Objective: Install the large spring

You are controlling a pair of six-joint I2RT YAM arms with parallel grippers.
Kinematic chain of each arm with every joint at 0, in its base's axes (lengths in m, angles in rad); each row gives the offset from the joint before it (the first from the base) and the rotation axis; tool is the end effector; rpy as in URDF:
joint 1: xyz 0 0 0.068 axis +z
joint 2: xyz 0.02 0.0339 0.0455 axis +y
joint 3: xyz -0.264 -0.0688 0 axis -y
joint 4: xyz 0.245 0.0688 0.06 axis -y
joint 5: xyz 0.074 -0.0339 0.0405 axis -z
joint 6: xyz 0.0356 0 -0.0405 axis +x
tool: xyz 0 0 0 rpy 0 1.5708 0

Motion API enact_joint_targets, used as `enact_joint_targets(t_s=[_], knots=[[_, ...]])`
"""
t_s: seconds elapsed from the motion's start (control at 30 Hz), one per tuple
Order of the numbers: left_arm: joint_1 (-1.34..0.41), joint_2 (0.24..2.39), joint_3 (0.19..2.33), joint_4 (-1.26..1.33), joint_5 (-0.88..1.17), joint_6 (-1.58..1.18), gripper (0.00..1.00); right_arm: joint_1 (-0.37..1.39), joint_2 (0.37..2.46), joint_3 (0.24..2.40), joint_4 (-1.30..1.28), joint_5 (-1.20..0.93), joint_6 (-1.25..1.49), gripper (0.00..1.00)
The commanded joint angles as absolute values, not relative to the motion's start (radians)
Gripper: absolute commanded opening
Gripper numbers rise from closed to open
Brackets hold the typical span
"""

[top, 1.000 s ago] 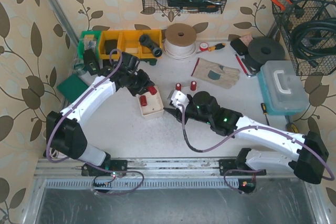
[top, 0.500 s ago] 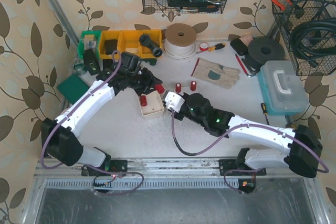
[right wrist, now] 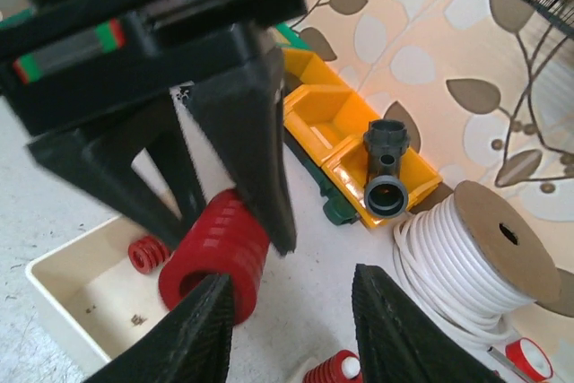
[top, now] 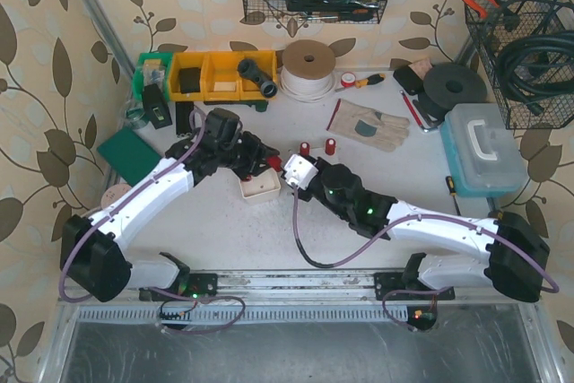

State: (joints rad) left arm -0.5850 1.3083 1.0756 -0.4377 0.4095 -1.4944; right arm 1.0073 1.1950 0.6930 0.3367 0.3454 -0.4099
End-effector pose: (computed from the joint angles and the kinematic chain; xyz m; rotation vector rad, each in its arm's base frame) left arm 0.2317 -0.1705 0.3041 -0.9325 2.5181 -1.3944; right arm 0.1559 0.2242 0.2761 -0.9208 1.4626 0.1411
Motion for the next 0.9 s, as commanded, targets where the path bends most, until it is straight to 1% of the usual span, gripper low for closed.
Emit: enact_joint_targets(t_s=[0.0,0.1,0.27,0.87], knots=[[-0.621,1.245,1.049,-0.298,0.357,-1.642,0.00,1.023,1.217,0.694,0.405,0.385,-0.430,0.41],[-0.627,1.233,1.051,-0.294,0.330,-1.662,0.00,1.033,1.219,0.692,0.411,0.381,-0.434,0.43],[-0.626,1.234,1.066,-0.301,0.317,-1.658,0.00,1.055,1.208,0.690,0.393,0.381,-0.425,0.45],[-0.627,1.225,1.094,-0.336,0.326,-1.621,0.00,1.050,1.258,0.734,0.355,0.357,-0.376,0.46]])
